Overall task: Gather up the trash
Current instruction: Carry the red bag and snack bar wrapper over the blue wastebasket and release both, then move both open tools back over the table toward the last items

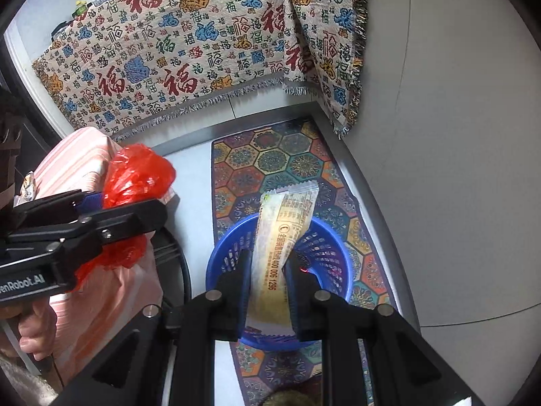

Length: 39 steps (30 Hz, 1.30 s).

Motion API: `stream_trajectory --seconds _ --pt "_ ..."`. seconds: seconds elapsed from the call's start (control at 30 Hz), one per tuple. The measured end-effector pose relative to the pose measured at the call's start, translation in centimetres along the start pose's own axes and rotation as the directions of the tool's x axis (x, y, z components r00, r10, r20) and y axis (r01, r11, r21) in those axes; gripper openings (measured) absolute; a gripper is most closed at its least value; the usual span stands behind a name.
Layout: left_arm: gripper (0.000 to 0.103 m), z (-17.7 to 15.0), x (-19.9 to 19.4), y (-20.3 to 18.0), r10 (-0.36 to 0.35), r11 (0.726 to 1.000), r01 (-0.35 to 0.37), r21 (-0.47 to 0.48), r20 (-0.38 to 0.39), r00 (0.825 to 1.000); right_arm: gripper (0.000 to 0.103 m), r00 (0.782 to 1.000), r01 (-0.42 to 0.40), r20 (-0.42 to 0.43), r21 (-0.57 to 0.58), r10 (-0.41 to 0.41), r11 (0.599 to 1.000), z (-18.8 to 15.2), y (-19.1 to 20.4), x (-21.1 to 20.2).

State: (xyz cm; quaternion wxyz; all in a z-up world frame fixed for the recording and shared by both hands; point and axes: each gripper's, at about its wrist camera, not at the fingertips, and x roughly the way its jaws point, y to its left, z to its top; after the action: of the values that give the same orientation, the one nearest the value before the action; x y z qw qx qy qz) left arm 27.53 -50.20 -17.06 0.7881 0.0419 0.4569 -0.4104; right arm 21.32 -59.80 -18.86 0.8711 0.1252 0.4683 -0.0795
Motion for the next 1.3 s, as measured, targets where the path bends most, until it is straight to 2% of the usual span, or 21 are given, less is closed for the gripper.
stream_trajectory --seconds 0.07,0.13,0.2,0.27,0.5,0.6,0.67,0.7,0.9,1.0,1.1,1.2,1.3 --pt "0.052 0.3 0.5 0.0 -0.005 1.000 0.005 0.001 0.003 1.000 0.022 1.000 0.007 -0.001 -0.008 -0.007 1.000 0.1 -0.2 0.3" --pt "0.063 0.5 1.0 0.0 -0.015 1.000 0.015 0.002 0.008 1.000 0.023 1.000 0.016 0.007 -0.028 -0.016 0.999 0.2 -0.4 0.7" --pt "0.066 0.9 1.2 0.1 -0.022 1.000 0.022 -0.001 0.016 1.000 0.032 1.000 0.014 0.009 -0.037 -0.014 0.999 0.3 -0.6 1.1" --pt "0.067 1.2 1.4 0.1 -0.030 0.999 0.030 -0.011 0.023 0.999 0.037 1.000 0.016 0.010 -0.039 -0.016 0.999 0.3 -0.8 1.3" --pt "0.070 1.2 0.1 -0.1 -0.024 1.000 0.025 -0.004 0.054 0.998 0.037 0.998 0.039 0.047 -0.030 -0.038 0.999 0.5 -1.2 0.5" --pt "0.071 0.4 -1.6 0.1 -0.011 1.000 0.011 -0.001 0.069 0.998 0.038 0.995 0.051 0.087 -0.032 -0.048 0.998 0.5 -1.1 -0.6" --pt "0.071 -0.2 -2.9 0.3 0.003 1.000 -0.003 0.000 0.079 0.997 0.049 0.991 0.063 0.117 -0.037 -0.059 0.997 0.5 -0.7 -1.4" --pt "0.071 -0.6 -3.6 0.5 0.012 1.000 -0.012 -0.001 0.084 0.996 0.050 0.988 0.075 0.138 -0.041 -0.069 0.996 0.5 -0.5 -1.9" --pt "0.072 -4.2 -9.7 3.9 0.120 0.990 -0.111 -0.082 0.114 0.986 0.050 0.964 0.102 0.255 -0.091 -0.076 0.991 0.1 2.5 -5.0" --pt "0.072 -6.7 -13.2 6.8 0.212 0.972 -0.196 -0.132 0.126 0.969 0.051 0.955 0.103 0.291 -0.129 -0.062 0.986 -0.4 4.7 -6.0" --pt "0.072 -9.6 -16.4 10.3 0.303 0.942 -0.277 -0.188 0.126 0.944 0.051 0.948 0.084 0.317 -0.173 -0.025 0.981 -0.9 7.7 -6.5" --pt "0.075 -12.4 -19.2 14.2 0.394 0.898 -0.357 -0.257 0.107 0.913 0.051 0.945 0.043 0.326 -0.219 0.031 0.975 -1.5 11.2 -6.7" --pt "0.078 -15.1 -21.7 18.1 0.485 0.841 -0.438 -0.316 0.083 0.871 0.054 0.946 -0.023 0.306 -0.274 0.110 0.961 -1.9 15.6 -6.1"
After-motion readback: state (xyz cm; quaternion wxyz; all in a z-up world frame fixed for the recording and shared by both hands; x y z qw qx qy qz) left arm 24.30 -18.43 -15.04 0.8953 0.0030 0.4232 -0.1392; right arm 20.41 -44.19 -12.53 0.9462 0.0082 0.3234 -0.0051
